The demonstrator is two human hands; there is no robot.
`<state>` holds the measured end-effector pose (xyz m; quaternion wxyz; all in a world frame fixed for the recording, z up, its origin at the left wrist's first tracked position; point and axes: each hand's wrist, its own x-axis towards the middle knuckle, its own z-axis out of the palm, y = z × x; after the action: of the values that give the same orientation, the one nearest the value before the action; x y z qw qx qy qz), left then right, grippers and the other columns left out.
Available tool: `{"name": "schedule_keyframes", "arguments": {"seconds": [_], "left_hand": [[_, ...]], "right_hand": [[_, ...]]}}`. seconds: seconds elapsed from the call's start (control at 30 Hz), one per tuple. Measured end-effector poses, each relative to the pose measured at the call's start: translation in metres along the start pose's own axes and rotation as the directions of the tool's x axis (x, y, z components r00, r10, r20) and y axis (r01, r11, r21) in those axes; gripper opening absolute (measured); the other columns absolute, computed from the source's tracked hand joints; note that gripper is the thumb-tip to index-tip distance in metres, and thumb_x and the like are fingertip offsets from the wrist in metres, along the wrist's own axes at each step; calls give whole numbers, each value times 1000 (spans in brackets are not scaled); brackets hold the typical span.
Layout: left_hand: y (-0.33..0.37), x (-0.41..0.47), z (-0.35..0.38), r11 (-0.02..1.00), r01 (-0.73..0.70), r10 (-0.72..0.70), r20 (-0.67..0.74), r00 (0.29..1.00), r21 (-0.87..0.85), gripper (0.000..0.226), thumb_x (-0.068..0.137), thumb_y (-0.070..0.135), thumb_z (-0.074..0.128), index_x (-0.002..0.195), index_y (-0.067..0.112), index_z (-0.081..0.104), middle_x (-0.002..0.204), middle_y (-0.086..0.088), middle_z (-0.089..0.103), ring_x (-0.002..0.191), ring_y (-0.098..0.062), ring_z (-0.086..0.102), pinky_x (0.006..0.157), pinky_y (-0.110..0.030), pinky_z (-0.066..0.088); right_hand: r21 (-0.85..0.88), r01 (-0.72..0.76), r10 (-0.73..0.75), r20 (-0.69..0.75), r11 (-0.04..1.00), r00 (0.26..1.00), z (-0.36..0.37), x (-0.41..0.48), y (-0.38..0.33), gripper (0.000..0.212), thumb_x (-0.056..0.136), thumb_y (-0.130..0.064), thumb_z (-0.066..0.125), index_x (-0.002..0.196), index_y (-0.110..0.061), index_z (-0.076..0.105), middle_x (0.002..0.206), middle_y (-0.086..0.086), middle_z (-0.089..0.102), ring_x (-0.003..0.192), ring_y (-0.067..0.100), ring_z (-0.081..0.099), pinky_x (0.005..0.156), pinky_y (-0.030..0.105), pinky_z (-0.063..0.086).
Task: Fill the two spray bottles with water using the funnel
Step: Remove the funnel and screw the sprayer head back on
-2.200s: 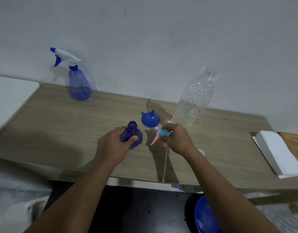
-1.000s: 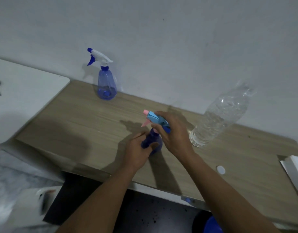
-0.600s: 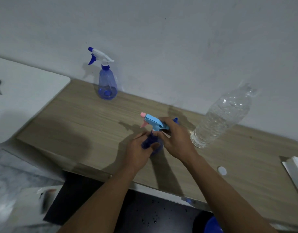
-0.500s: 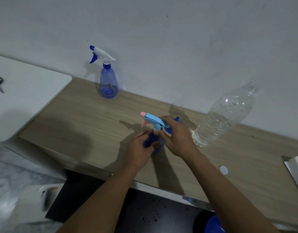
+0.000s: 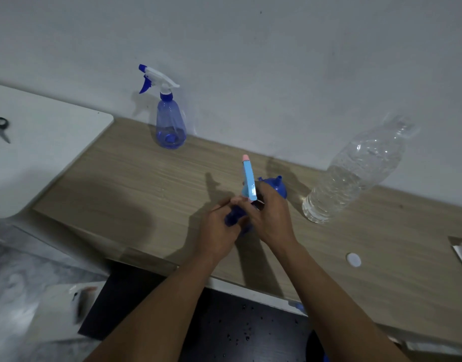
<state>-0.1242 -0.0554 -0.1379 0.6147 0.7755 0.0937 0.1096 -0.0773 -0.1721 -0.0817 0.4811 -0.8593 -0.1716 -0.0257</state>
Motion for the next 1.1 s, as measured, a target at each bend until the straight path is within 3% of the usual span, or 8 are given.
{"name": "schedule_keyframes", "arguments": {"seconds": [0.1,0.2,0.3,0.43,0.6,0.83,0.97,1.1], "left_hand": [[-2,2,-1,999,-24,24,17,1000,23,29,84,20,75,112,26,73,111,13,70,94,1,67,74,-11,48],[-3,2,-1,998,-44,43,14,999,42,38,80,31,74,117,26,71,112,13,69,99,-2,67,83,-22,53],[-3,2,0,999,-22,21,4,1000,36,34,82,20,75,115,27,73,104,21,66,92,2,66,78,-21,53],[-3,2,0,1000,-9,8,12,1000,18,32,82,10,76,111,25,74,96,20,66,83,8,64,72,-13,49],[-2,2,-1,999,-14,16,39,999,-38,41,81,15,77,119,28,70,116,11,70,104,-11,69,88,-43,58],[2,1,-1,997,-34,36,27,999,-63,38,82,12,75,117,26,71,118,13,69,104,-5,68,91,-39,57],[9,-1,-2,998,-35,36,16,999,-59,49,82,0,74,107,43,68,108,25,70,99,3,67,83,-17,52],[11,-2,-2,997,-35,36,12,999,-65,48,80,-6,74,103,36,70,104,26,69,95,7,66,80,-11,48]], "right_hand": [[-6,67,-67,-23,998,997,0,-5,1,23,93,-23,69,81,-37,55,71,-17,58,68,7,58,61,14,42],[25,6,-6,-14,1000,1000,-2,-5,1,16,93,-19,68,85,-27,58,72,-19,62,66,5,61,58,15,43],[104,-116,120,-39,988,992,0,-4,-3,23,86,-23,78,91,-12,58,83,-5,69,78,8,65,65,21,51],[143,-149,162,-88,979,983,5,-8,-8,32,82,-26,82,92,-12,55,85,-6,68,80,5,66,65,17,51],[113,-21,31,-89,993,996,7,-12,-3,12,97,-20,63,88,-23,55,77,-6,64,70,14,64,65,32,55],[199,-82,106,-116,977,988,8,-14,-3,23,90,-13,73,81,-15,52,71,0,64,64,12,63,60,19,48],[153,-54,69,-96,987,993,7,-13,-1,19,92,-22,67,81,-18,51,71,2,62,66,21,63,62,42,54],[122,-52,63,-86,991,994,7,-14,2,20,93,-28,64,81,-16,53,72,2,62,67,22,64,65,49,53]]}}
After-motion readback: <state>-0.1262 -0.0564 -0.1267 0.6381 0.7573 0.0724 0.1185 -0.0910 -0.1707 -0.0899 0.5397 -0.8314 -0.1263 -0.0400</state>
